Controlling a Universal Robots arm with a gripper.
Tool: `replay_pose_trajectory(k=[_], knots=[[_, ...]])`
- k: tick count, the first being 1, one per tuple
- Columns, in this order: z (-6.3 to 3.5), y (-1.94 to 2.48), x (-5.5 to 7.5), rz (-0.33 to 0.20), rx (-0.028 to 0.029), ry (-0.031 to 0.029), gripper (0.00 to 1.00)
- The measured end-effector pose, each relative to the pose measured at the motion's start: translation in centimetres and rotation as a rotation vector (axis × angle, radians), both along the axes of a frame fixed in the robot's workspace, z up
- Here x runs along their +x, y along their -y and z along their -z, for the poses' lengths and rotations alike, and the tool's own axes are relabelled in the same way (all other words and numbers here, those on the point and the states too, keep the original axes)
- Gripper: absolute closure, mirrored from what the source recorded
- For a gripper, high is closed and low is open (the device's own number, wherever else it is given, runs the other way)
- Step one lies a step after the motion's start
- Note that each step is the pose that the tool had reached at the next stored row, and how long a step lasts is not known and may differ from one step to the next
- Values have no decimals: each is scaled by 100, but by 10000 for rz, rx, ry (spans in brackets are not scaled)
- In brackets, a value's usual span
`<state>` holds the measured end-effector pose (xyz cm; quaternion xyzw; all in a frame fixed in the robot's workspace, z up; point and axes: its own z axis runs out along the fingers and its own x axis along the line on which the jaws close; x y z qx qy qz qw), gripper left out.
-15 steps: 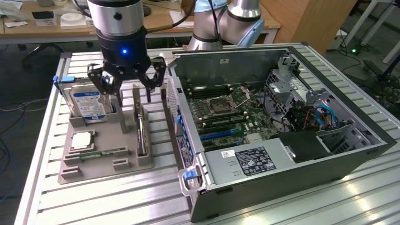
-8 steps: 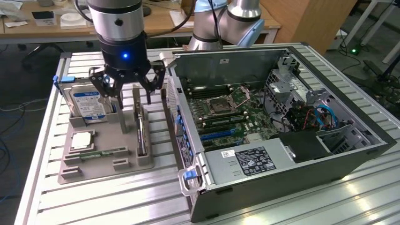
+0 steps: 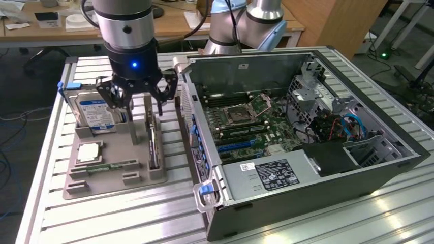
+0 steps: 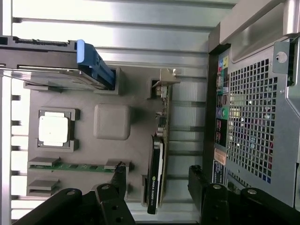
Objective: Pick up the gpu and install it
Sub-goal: 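Pick up the gpu and move the gpu toward the slot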
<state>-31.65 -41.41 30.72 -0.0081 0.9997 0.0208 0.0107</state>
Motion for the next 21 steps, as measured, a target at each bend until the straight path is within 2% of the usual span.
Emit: replay_pose_trajectory(k=[21], knots=[[367,3,-1,15,-9,-2,35]])
